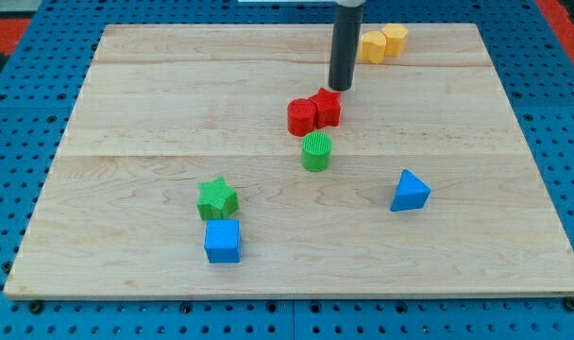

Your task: Slide the triangle parallel to the green star

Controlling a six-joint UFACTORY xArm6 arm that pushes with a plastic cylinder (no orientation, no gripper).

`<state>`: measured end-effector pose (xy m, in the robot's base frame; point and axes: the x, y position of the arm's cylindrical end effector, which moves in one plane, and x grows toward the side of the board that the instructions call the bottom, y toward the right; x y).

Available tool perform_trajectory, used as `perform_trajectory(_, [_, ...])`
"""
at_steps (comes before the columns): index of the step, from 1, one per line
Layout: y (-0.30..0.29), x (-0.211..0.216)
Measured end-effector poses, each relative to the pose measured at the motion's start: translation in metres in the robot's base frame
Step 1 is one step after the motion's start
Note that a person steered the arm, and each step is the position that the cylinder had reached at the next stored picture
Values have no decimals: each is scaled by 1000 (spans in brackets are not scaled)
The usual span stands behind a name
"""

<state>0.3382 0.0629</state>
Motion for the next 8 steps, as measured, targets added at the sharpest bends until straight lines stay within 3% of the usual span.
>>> perform_trajectory(2, [106,76])
perform_trajectory(3, [110,145])
perform_trajectory(5, [53,159])
perform_trajectory(6, [79,186])
perform_trajectory(8, [-16,185])
